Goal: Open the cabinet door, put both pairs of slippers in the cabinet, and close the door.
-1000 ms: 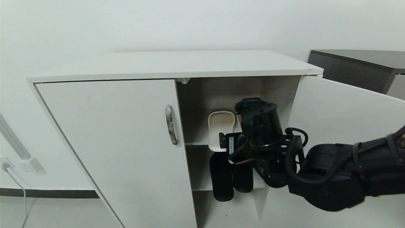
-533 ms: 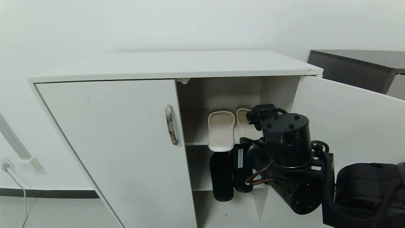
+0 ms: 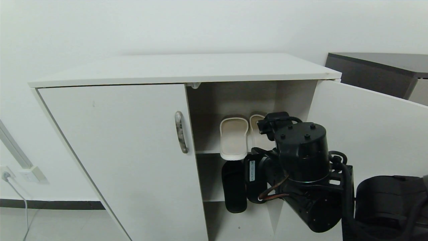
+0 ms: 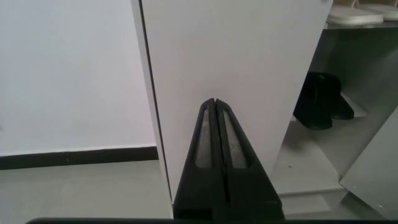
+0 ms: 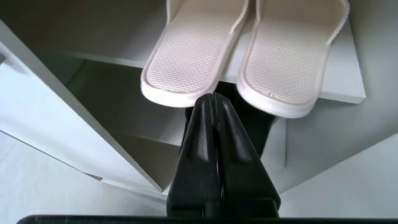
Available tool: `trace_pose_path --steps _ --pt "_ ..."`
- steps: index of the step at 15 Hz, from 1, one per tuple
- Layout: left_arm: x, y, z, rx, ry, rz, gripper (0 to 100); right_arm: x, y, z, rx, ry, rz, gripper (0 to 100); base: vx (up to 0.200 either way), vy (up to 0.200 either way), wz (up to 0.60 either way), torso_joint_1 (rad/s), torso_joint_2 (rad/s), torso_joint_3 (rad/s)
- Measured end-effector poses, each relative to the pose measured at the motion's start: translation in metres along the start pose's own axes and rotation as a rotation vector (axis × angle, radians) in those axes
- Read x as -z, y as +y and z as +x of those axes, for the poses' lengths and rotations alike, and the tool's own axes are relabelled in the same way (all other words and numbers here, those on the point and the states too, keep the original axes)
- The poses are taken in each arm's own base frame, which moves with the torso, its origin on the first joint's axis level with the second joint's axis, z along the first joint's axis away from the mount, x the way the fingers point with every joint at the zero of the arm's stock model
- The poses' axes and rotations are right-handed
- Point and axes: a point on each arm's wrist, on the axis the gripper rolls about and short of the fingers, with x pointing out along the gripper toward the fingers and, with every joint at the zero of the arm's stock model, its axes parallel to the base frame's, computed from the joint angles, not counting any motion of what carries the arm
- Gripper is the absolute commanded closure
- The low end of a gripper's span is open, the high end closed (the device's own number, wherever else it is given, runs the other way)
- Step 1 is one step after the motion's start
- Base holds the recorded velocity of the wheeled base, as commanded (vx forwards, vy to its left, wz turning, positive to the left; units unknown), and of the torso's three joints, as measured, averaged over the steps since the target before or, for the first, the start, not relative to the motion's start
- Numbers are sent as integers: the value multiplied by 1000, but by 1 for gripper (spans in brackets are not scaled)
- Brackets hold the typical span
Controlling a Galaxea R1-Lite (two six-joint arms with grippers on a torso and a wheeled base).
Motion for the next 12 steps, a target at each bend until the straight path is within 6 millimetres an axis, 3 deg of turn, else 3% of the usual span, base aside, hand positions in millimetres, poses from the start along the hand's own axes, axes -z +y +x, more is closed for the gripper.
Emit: trace_pose_path --steps 12 --pt "0 0 0 1 0 -2 100 3 0 0 1 8 -8 100 -200 0 0 3 5 2"
